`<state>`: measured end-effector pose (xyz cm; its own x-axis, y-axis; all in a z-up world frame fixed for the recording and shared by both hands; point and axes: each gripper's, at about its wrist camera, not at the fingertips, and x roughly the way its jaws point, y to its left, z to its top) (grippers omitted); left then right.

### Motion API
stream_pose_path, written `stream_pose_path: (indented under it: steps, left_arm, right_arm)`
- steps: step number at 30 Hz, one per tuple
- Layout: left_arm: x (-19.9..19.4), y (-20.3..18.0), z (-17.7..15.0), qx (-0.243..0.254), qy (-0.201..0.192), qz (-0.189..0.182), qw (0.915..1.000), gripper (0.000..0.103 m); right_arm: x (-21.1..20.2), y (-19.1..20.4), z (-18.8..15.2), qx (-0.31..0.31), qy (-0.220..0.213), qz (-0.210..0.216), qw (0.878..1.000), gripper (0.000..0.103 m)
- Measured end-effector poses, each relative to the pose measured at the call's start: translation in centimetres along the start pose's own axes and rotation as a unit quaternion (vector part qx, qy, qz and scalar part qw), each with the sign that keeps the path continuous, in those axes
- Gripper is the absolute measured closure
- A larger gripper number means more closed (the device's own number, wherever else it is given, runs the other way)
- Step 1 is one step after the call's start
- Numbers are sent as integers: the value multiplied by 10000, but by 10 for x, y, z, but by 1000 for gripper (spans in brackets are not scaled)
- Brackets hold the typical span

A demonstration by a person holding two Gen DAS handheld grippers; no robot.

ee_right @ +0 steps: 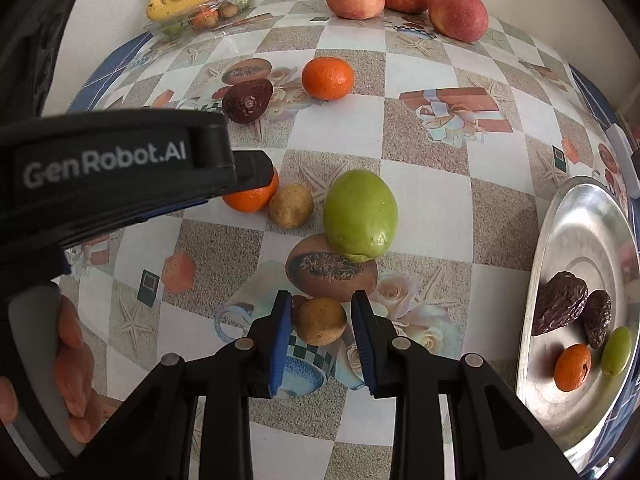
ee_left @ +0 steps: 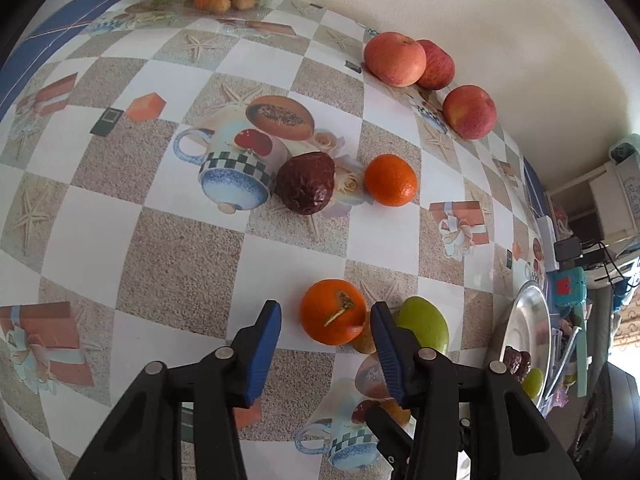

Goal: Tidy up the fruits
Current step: 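Close the left tool on another orange while the right tool grasps a brown kiwi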

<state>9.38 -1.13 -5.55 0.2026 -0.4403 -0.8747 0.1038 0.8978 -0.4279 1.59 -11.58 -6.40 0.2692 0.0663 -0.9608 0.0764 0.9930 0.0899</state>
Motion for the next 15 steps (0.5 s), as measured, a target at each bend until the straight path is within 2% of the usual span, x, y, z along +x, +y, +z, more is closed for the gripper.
stream_pose_path:
  steps: [3,8,15]
  left_arm:
    - [0,2,0,-71,57,-219,9997,67]
    - [-2,1,0,-51,87,-211,9997,67]
    - [-25,0,4,-142,-208,-456,9986,68]
  right_arm:
    - [1,-4,2,14,20,29,10000,75]
    - [-4,-8,2,29,-55,110,9999,76]
    - [-32,-21,-1,283,-413,380,9980,76]
